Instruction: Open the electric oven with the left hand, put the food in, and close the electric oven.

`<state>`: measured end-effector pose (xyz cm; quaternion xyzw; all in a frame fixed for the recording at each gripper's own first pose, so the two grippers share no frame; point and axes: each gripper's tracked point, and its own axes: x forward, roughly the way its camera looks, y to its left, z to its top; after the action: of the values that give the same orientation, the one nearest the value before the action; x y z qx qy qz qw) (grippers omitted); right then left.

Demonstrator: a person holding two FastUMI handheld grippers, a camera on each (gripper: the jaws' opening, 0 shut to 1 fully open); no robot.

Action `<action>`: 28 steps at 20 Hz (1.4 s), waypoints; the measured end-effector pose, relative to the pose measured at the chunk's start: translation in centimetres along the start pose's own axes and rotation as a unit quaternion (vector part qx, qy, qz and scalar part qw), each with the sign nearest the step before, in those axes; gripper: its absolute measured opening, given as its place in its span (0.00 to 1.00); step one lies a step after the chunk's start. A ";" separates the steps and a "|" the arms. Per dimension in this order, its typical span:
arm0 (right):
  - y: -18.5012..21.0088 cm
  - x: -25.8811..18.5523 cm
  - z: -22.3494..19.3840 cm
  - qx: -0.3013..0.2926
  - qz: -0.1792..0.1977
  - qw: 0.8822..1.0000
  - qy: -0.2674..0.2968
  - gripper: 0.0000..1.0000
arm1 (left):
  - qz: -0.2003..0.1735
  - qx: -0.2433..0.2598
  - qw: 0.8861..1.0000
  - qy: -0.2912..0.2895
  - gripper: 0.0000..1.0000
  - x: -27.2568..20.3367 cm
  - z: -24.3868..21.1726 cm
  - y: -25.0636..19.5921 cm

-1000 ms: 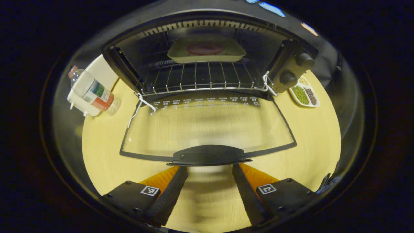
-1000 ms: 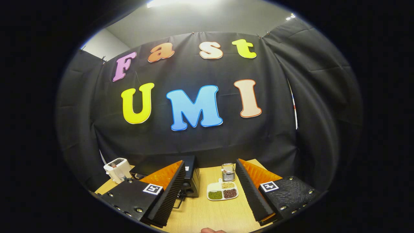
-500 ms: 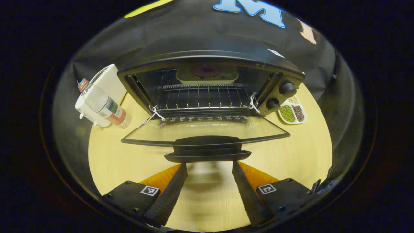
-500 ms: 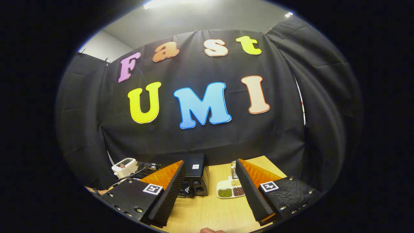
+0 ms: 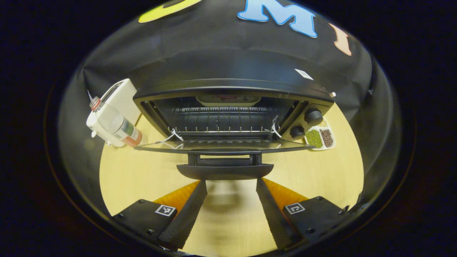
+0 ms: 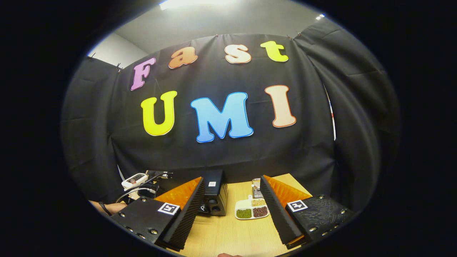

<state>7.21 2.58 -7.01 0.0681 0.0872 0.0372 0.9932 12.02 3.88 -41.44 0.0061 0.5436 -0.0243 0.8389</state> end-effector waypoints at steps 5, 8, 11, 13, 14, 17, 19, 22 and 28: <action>-0.3 0.3 -0.8 0.006 0.000 1.000 0.010 0.94 | 0.003 -0.022 1.000 -0.011 0.99 -0.3 1.5 0.2; -0.3 0.3 -1.2 0.006 0.004 1.000 0.015 0.94 | 0.004 -0.027 0.999 -0.027 0.92 -0.6 2.6 0.1; -0.2 0.2 -1.7 0.006 0.010 1.000 0.020 0.94 | -0.005 -0.033 0.998 -0.051 0.95 -1.6 3.4 -0.5; 0.0 0.2 -1.7 0.007 0.015 1.000 0.022 0.94 | -0.014 -0.037 0.996 -0.080 0.99 -3.4 4.5 -0.9; 0.0 0.2 -1.4 0.007 0.019 1.000 0.020 0.94 | -0.020 -0.040 0.994 -0.100 0.95 -4.4 5.2 -1.5; 0.2 0.2 -0.1 -0.006 0.024 1.000 0.004 0.94 | -0.045 -0.050 0.981 -0.185 0.95 -10.1 8.1 -3.0; 0.4 0.2 1.4 -0.020 0.031 0.999 -0.011 0.94 | -0.060 -0.069 0.961 -0.260 0.99 -15.4 10.3 -3.7; 1.3 0.1 4.3 -0.038 0.043 0.998 -0.036 0.94 | -0.056 -0.069 0.927 -0.364 0.95 -23.6 12.8 -3.6; 3.1 -0.1 8.8 -0.025 0.048 0.996 -0.069 0.94 | -0.023 -0.007 0.855 -0.518 0.97 -36.1 13.8 -4.0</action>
<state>8.49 4.50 2.08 0.0502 0.0142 0.0821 0.9953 9.74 0.63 -2.79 -0.0259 0.0303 -0.0390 0.9984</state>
